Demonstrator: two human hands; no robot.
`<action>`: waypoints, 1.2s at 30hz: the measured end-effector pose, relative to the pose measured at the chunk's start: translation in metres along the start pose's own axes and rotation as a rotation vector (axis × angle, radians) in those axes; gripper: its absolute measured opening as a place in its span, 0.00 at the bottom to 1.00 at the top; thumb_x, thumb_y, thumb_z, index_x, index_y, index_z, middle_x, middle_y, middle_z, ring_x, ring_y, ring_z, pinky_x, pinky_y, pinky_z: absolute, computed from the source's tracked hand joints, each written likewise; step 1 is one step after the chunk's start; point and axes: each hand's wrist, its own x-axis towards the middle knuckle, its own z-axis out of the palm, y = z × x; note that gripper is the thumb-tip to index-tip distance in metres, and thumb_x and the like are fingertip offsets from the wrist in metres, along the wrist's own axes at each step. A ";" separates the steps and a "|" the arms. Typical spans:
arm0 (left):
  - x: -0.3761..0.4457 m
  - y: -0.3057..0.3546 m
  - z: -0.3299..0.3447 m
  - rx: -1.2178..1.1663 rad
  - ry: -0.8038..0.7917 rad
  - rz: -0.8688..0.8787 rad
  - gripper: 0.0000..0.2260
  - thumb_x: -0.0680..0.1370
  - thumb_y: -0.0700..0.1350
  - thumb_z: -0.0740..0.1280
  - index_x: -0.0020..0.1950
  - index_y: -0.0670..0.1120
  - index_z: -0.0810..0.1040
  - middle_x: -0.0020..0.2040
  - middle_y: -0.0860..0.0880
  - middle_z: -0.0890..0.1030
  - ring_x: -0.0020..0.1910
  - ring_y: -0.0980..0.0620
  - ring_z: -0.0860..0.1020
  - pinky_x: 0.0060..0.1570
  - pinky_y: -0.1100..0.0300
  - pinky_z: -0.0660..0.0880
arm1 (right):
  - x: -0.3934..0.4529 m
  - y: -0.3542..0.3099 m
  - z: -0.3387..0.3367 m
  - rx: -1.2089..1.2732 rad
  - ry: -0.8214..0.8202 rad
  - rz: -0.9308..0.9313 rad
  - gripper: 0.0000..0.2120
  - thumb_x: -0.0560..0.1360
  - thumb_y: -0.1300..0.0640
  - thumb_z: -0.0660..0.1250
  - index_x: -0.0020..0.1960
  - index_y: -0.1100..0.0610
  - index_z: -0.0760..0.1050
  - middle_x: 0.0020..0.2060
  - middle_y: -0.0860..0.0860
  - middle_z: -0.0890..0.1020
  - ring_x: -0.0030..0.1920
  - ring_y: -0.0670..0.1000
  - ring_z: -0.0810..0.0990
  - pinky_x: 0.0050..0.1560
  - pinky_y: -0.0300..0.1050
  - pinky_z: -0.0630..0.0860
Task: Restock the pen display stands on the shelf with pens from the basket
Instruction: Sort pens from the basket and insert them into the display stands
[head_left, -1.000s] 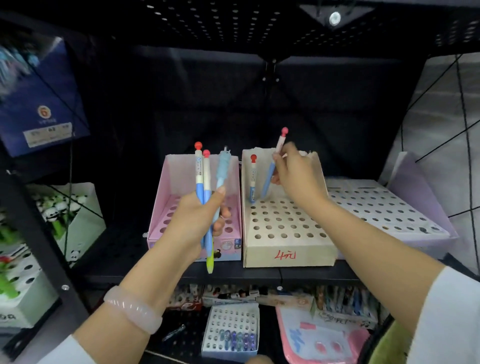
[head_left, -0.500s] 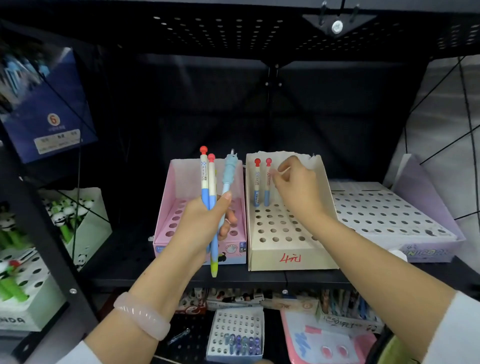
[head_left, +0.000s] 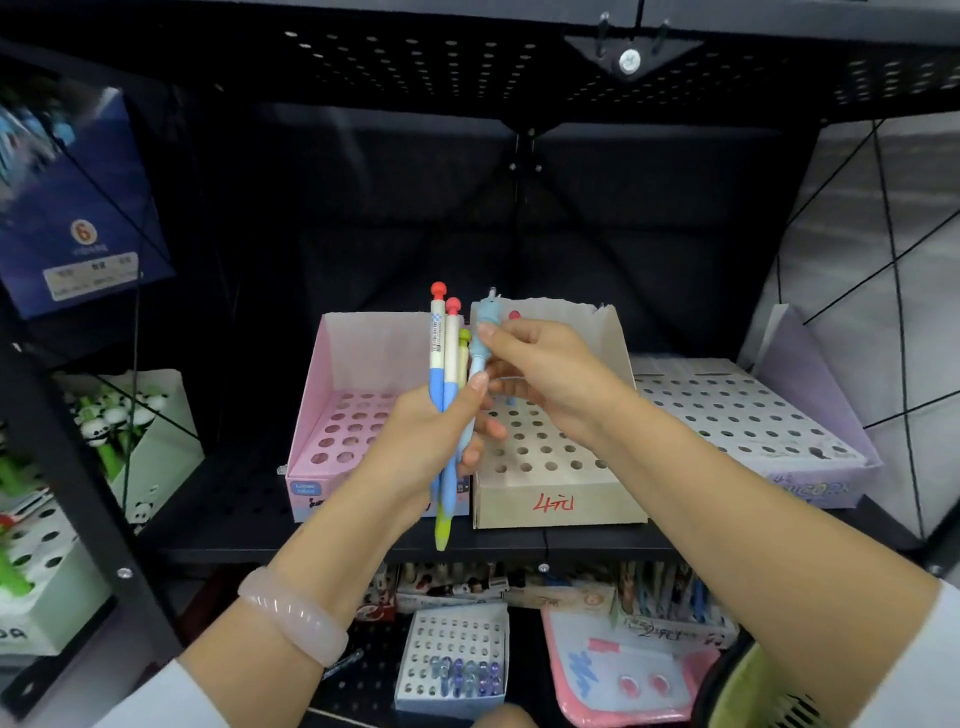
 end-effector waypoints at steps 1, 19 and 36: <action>0.001 0.001 0.006 -0.008 -0.018 -0.007 0.11 0.77 0.51 0.64 0.46 0.43 0.75 0.28 0.47 0.81 0.19 0.56 0.69 0.20 0.66 0.69 | -0.002 -0.002 -0.007 -0.009 0.044 -0.014 0.12 0.79 0.55 0.61 0.48 0.62 0.77 0.39 0.54 0.80 0.36 0.46 0.79 0.38 0.37 0.79; 0.047 -0.014 0.089 -0.025 -0.029 -0.075 0.09 0.79 0.49 0.61 0.43 0.46 0.70 0.27 0.51 0.72 0.19 0.58 0.66 0.19 0.66 0.65 | 0.039 0.029 -0.187 -0.541 0.568 -0.234 0.05 0.80 0.57 0.59 0.51 0.58 0.65 0.46 0.57 0.79 0.47 0.57 0.82 0.41 0.45 0.81; 0.054 -0.031 0.081 -0.081 -0.028 -0.115 0.04 0.80 0.43 0.61 0.46 0.44 0.71 0.25 0.50 0.72 0.18 0.56 0.65 0.18 0.66 0.63 | 0.075 0.077 -0.174 -0.753 0.382 -0.083 0.09 0.79 0.53 0.60 0.46 0.56 0.62 0.31 0.45 0.69 0.32 0.43 0.70 0.31 0.39 0.66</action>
